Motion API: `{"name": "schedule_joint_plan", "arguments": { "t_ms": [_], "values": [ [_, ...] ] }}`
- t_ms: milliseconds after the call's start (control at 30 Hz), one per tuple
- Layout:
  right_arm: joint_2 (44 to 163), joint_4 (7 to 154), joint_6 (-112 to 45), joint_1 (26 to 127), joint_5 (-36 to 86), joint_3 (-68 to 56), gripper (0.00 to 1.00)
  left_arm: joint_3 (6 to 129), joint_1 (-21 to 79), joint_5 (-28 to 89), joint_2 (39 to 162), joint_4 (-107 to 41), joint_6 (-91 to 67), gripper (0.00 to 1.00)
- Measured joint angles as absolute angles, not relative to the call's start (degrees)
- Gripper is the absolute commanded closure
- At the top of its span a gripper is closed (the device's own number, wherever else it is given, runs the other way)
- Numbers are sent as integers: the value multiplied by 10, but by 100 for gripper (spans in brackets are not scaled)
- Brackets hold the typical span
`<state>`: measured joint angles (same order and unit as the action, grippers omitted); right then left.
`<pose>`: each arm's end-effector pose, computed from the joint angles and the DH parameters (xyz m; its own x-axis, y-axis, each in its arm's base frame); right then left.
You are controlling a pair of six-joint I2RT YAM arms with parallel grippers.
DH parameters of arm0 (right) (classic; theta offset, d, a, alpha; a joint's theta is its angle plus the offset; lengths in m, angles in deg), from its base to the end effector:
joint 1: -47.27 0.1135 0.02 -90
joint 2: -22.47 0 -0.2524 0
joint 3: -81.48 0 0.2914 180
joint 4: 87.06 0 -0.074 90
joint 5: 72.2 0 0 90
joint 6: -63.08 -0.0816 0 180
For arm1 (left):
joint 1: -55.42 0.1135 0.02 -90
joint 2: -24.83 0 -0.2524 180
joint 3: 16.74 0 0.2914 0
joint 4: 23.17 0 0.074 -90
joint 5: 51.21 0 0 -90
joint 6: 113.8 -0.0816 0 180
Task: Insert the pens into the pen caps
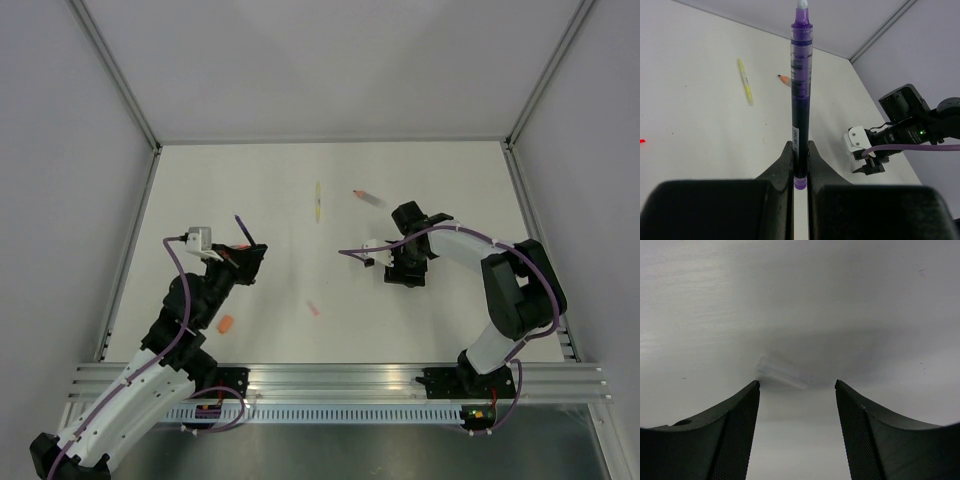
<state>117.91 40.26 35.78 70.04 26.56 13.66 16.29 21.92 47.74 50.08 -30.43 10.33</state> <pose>0.2978 0.1385 0.0772 -0.0559 -0.9760 -0.2107 -0.9939 0.0744 -0.0809 0.2030 -0.1191 0.2620 -0.2269 -0.5145 -0.8269 0.3482 0.7501 -0.5622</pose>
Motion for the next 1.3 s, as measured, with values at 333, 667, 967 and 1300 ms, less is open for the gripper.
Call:
{"name": "schedule_joint_plan", "arguments": {
  "t_ms": [333, 667, 967, 1300],
  "values": [
    [1188, 403, 360, 703, 271, 129, 33, 163, 219, 477, 507, -304, 103, 98],
    [1209, 404, 347, 704, 287, 107, 56, 163, 219, 477, 510, -304, 103, 98],
    [1219, 426, 299, 707, 287, 96, 70, 163, 219, 477, 511, -303, 103, 98],
    [1217, 453, 258, 707, 283, 100, 60, 163, 219, 477, 512, -303, 103, 98]
  ]
}}
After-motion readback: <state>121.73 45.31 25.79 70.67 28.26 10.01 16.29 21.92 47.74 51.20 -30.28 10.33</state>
